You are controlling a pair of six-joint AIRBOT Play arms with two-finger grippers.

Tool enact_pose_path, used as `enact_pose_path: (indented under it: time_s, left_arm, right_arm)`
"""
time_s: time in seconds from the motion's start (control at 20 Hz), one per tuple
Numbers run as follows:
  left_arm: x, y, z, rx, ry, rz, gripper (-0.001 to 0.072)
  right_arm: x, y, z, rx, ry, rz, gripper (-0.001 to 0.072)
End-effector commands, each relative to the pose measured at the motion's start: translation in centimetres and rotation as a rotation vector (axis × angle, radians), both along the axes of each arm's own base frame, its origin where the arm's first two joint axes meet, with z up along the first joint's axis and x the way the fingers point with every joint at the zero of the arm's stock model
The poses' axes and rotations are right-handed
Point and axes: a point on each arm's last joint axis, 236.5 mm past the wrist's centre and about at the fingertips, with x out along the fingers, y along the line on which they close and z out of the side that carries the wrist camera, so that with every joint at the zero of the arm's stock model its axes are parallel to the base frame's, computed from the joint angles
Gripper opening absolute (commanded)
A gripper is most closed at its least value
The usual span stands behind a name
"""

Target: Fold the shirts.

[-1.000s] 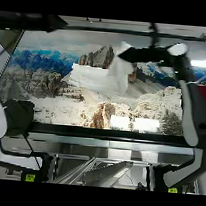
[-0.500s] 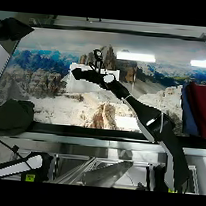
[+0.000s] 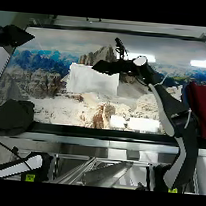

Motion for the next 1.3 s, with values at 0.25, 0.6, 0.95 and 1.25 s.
enact_pose_path:
  time_s: [0.25, 0.6, 0.95, 1.25]
  left_arm:
    - [-0.3, -0.1, -0.3, 0.003, 0.014, -0.01, 0.0012]
    - [-0.3, -0.1, -0.3, 0.004, 0.015, -0.012, 0.0012]
    - [-0.5, -0.2, -0.5, 0.009, 0.021, -0.024, 0.0012]
    - [-0.5, -0.2, -0.5, 0.009, 0.019, -0.022, 0.0012]
  right_arm:
    - [2.8, -7.0, -11.6, -0.193, 0.296, -0.203, 0.0694]
    - [1.9, -2.7, -14.2, -0.083, 0.341, -0.16, 0.0694]
    - [4.2, -9.6, -6.0, -0.076, 0.226, -0.159, 0.0691]
    - [5.8, -14.5, -8.6, -0.129, 0.296, -0.263, 0.0692]
